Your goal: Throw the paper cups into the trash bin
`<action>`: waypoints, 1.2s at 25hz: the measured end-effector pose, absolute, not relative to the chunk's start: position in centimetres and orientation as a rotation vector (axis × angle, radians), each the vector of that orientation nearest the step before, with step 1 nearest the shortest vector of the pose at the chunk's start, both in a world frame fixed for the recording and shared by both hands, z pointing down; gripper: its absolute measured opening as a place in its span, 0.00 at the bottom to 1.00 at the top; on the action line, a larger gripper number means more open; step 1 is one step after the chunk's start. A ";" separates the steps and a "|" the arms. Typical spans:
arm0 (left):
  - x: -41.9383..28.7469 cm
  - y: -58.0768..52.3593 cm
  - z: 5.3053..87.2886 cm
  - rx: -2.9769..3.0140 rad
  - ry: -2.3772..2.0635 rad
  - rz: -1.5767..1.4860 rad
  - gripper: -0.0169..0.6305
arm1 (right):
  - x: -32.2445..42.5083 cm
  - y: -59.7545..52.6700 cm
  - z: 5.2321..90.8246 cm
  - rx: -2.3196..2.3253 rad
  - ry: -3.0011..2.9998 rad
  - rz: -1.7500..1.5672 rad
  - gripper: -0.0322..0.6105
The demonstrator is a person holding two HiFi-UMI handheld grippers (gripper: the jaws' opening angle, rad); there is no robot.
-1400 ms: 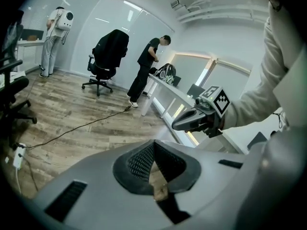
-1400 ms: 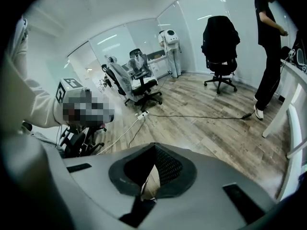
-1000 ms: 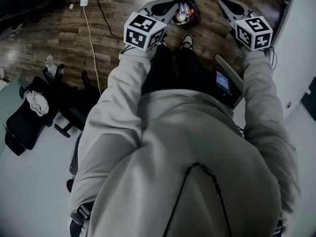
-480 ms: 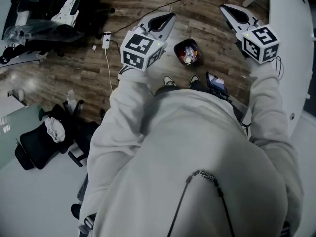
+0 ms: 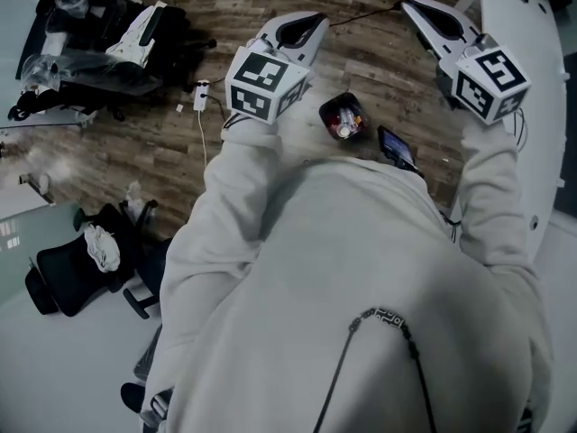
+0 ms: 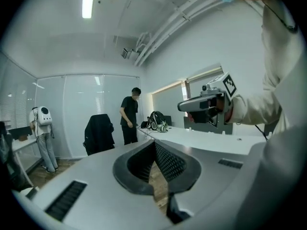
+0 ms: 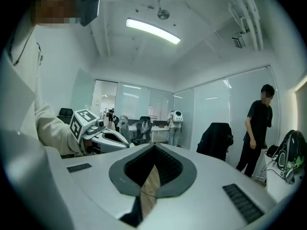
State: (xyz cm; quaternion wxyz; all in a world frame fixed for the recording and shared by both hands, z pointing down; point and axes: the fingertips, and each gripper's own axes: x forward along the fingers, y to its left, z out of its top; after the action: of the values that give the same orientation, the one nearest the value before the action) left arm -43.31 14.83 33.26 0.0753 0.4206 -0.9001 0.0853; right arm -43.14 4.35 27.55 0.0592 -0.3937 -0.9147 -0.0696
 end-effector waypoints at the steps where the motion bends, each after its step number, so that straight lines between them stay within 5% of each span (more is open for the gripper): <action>1: -43.5 14.4 33.1 1.263 -2.712 0.220 0.02 | -43.0 4.2 27.2 -1.203 -2.777 -0.209 0.08; 30: -43.4 14.3 31.3 1.303 -2.745 0.002 0.02 | -41.7 5.5 26.4 -1.316 -2.807 -0.209 0.08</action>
State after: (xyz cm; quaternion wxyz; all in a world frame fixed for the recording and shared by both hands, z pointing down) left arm -43.45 14.34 31.34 0.0516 0.4284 -0.9021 0.0007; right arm -41.70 5.51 26.36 0.0170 -0.4234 -0.9033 -0.0671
